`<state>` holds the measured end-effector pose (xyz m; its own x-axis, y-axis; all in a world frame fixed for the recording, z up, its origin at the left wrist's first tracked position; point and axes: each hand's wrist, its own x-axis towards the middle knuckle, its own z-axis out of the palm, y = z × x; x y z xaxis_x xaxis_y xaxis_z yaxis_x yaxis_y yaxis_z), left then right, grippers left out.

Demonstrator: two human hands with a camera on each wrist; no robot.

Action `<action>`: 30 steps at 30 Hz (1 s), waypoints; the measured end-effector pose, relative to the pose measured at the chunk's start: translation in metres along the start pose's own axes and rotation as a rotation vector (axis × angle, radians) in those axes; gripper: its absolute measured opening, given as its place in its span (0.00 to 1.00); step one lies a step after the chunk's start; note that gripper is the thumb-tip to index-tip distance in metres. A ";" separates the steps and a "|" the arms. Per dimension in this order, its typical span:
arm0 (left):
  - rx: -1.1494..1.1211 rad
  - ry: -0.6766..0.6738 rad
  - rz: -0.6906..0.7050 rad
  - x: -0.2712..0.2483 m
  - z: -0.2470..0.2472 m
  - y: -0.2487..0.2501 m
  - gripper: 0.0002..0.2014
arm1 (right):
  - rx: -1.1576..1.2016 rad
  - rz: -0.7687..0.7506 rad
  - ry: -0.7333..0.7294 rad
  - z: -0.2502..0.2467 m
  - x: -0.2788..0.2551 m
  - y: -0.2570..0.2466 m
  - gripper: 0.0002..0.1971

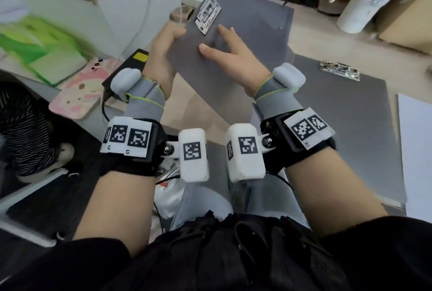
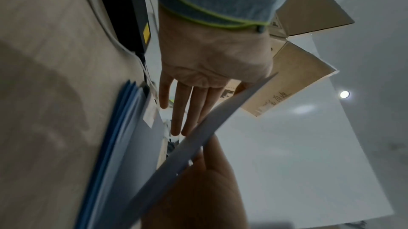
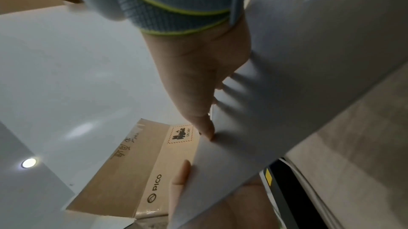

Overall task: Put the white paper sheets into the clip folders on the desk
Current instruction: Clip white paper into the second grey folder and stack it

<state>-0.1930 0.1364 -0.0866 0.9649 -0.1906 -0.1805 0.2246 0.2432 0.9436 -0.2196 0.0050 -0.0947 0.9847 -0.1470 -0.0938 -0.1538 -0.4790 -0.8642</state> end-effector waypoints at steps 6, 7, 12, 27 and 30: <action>0.270 0.085 0.005 0.007 -0.025 -0.004 0.12 | -0.109 0.070 -0.060 0.021 0.015 0.009 0.39; 0.367 0.069 -0.003 0.008 -0.029 -0.005 0.12 | -0.133 0.080 -0.074 0.024 0.015 0.010 0.38; 0.565 -0.042 -0.012 0.012 -0.055 -0.019 0.04 | -0.201 0.114 -0.110 0.032 0.016 0.015 0.34; 0.900 0.139 -0.065 0.029 -0.051 -0.037 0.13 | -0.218 0.028 0.347 -0.004 0.015 0.047 0.20; 0.939 0.148 0.005 0.035 -0.043 -0.038 0.12 | -0.413 0.188 0.327 -0.015 0.018 0.062 0.33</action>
<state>-0.1619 0.1618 -0.1405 0.9874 -0.0533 -0.1488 0.0819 -0.6324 0.7703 -0.2123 -0.0404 -0.1431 0.8705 -0.4920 -0.0130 -0.4088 -0.7080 -0.5758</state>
